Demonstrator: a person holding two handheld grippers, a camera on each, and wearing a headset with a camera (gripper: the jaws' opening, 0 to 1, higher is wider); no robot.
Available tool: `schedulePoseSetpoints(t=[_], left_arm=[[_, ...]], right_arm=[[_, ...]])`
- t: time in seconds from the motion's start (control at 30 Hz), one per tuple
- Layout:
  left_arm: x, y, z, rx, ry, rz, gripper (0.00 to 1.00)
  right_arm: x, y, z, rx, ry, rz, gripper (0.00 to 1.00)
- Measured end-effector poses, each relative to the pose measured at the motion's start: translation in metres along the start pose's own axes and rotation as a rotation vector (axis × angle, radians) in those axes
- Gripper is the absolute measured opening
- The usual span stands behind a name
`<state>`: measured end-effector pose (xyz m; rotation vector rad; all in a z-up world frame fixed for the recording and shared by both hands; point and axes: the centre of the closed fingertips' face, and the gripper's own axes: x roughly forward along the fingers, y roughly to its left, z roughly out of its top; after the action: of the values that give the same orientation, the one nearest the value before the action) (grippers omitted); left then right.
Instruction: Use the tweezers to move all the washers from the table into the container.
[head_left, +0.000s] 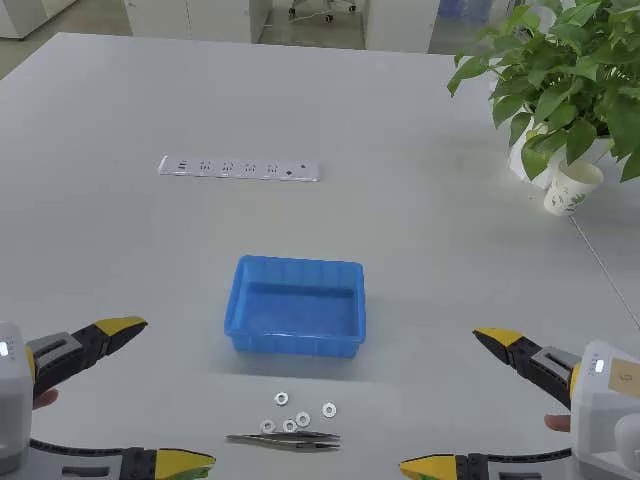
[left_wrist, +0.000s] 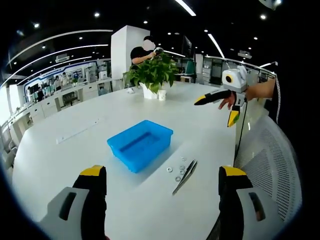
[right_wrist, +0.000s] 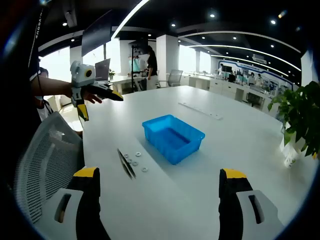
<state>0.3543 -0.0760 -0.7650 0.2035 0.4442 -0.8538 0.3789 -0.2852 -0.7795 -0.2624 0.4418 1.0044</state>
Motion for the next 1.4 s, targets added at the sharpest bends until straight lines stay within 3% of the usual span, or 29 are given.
schedulePoseSetpoints(t=[1.4], left_arm=[[0.0001,-0.0018,0.0029,0.022,0.002,-0.013,0.99]], right_arm=[[-0.0010,-0.0008,-0.0002,0.000,0.006,0.003,1.00]])
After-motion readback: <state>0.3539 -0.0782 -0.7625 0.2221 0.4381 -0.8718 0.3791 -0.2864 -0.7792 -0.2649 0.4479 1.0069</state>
